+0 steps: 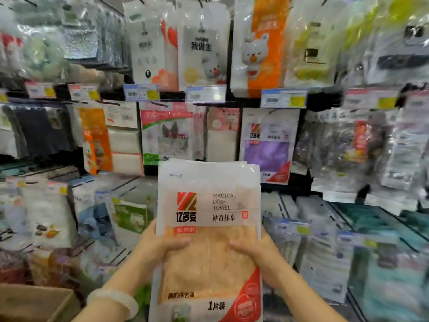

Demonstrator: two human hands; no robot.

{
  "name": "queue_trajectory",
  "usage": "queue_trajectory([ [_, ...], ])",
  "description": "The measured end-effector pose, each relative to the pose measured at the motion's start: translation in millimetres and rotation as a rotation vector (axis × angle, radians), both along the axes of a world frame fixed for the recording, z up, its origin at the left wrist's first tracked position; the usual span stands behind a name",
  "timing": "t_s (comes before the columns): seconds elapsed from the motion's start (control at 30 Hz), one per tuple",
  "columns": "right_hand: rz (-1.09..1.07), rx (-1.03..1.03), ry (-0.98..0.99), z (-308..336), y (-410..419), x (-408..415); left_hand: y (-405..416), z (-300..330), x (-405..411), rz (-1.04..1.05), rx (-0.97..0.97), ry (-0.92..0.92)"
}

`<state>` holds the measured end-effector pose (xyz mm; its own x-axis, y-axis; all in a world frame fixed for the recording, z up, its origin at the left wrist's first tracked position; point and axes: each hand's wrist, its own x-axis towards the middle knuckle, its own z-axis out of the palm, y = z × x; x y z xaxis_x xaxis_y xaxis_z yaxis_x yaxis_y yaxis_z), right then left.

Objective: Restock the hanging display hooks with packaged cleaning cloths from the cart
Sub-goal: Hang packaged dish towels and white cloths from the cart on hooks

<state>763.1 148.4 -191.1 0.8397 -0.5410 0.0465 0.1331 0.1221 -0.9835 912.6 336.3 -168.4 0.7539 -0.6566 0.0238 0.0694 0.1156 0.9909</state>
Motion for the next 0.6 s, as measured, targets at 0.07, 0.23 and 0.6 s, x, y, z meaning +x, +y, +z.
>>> queue_trajectory([
  [0.07, -0.066, -0.002, -0.016, 7.9, -22.1, -27.3, -30.5, 6.7, -19.1, -0.029, -0.001, -0.012],
  [0.23, -0.117, -0.066, 0.022, 32.6, -75.1, -86.1, -92.2, 18.0, -64.9, -0.105, -0.027, -0.041],
  [0.6, -0.146, 0.068, -0.07, 44.5, -115.5, -108.5, -121.7, 14.6, -102.8, -0.06, -0.042, -0.069],
])
